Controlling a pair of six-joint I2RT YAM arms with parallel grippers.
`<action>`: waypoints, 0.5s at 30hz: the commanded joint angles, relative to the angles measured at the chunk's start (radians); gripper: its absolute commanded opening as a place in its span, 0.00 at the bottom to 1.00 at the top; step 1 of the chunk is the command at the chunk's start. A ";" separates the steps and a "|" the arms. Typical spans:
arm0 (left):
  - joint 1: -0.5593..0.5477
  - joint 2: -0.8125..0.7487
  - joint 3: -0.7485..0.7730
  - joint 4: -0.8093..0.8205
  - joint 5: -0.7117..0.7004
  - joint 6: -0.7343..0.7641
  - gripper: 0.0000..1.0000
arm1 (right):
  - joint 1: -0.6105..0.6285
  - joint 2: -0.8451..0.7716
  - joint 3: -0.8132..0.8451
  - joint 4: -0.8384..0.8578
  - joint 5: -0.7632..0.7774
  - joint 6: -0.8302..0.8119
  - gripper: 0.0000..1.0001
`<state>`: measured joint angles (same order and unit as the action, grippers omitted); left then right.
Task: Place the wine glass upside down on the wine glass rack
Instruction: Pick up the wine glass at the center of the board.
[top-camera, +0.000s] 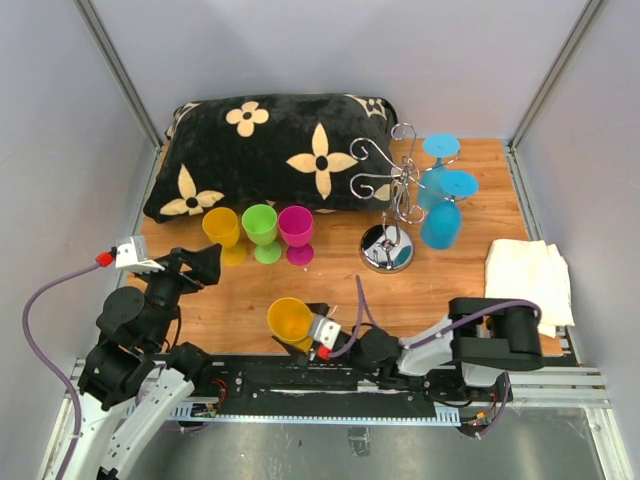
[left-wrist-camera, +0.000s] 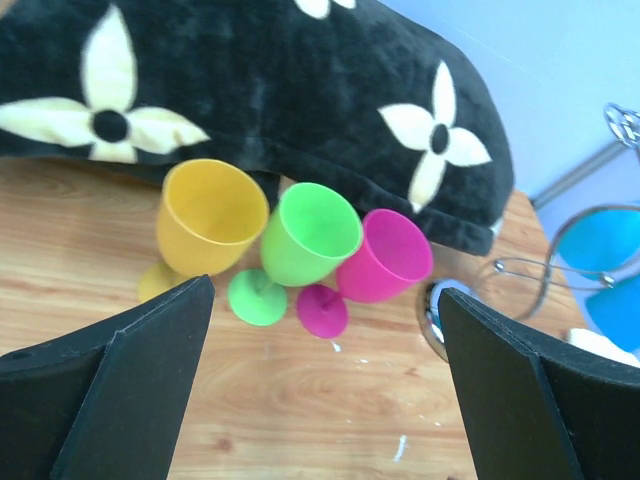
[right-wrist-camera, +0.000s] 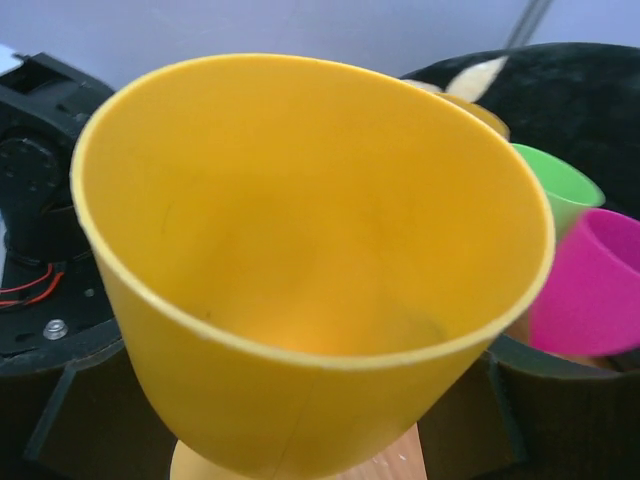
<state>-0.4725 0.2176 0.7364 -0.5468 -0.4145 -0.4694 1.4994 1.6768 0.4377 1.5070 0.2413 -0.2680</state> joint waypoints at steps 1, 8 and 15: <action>0.009 0.062 0.039 0.043 0.152 -0.071 1.00 | 0.014 -0.154 -0.098 0.065 0.072 -0.050 0.58; 0.009 0.060 -0.070 0.165 0.358 -0.148 1.00 | 0.020 -0.416 -0.231 0.058 0.147 -0.121 0.56; 0.007 0.113 -0.291 0.429 0.594 -0.376 0.86 | 0.023 -0.758 -0.253 -0.203 0.196 -0.224 0.56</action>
<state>-0.4717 0.3031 0.5396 -0.3122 0.0067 -0.6884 1.5059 1.0916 0.1814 1.4586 0.3859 -0.3992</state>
